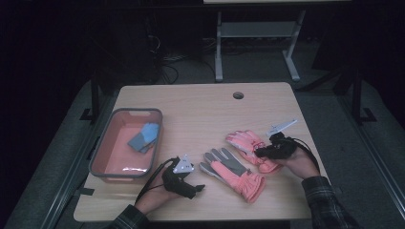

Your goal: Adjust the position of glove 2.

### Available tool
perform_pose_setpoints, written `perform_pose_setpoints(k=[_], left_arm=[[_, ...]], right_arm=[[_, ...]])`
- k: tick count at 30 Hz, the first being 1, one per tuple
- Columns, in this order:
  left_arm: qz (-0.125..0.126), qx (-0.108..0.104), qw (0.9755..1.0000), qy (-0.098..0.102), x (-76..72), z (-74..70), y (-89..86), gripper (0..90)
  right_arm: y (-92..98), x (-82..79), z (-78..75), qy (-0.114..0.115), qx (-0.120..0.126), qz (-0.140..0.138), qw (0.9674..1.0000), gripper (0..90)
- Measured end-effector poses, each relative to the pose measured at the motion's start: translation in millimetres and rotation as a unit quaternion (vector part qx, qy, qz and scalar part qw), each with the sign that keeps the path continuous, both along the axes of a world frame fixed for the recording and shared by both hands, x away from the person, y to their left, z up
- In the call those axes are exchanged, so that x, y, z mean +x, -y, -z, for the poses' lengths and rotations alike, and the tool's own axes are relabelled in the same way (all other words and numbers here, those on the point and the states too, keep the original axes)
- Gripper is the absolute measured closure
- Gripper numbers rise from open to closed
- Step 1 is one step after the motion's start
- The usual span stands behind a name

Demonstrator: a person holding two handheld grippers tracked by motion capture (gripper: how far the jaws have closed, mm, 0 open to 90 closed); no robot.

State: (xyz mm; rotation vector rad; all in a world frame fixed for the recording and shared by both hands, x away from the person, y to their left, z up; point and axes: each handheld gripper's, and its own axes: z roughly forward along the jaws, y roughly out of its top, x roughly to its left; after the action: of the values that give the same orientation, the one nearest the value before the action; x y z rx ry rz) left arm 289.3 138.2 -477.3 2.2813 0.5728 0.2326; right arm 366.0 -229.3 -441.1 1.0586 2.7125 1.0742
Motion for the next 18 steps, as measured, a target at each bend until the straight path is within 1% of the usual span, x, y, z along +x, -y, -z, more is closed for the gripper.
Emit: perform_pose_setpoints(k=[1,2,3,4,5,6,7,9,13,18], left_arm=[[0.0,0.0,1.0,0.0,0.0,0.0,0.0,12.6],[0.0,0.0,1.0,0.0,0.0,0.0,0.0,12.6],[0.0,0.0,1.0,0.0,0.0,0.0,0.0,12.6],[0.0,0.0,1.0,0.0,0.0,0.0,0.0,12.6],[0.0,0.0,1.0,0.0,0.0,0.0,0.0,12.6],[0.0,0.0,1.0,0.0,0.0,0.0,0.0,12.6],[0.0,0.0,1.0,0.0,0.0,0.0,0.0,12.6],[0.0,0.0,1.0,0.0,0.0,-0.1,0.0,12.6],[0.0,0.0,1.0,0.0,0.0,0.0,0.0,12.6],[0.0,0.0,1.0,0.0,0.1,0.0,0.0,12.6]], right_arm=[[0.0,0.0,0.0,0.0,0.0,0.0,1.0,86.4],[2.0,-0.1,-2.3,0.001,0.008,0.004,1.0,87.6],[2.0,-0.1,-2.3,0.001,0.008,0.004,1.0,87.6],[2.8,-0.2,-3.5,0.005,0.011,0.003,0.9999,88.0],[5.7,-0.8,-9.3,0.008,0.02,0.009,0.9997,88.6],[5.7,-0.8,-9.3,0.008,0.02,0.009,0.9997,88.6],[8.5,-1.6,-14.9,0.014,0.033,0.011,0.9993,88.8],[9.2,-2.3,-17.3,0.015,0.036,0.013,0.9992,88.8],[12.4,-7.3,-33.4,0.033,0.049,0.018,0.9981,89.1],[12.3,-10.8,-40.6,0.044,0.06,0.015,0.9971,89.3]])
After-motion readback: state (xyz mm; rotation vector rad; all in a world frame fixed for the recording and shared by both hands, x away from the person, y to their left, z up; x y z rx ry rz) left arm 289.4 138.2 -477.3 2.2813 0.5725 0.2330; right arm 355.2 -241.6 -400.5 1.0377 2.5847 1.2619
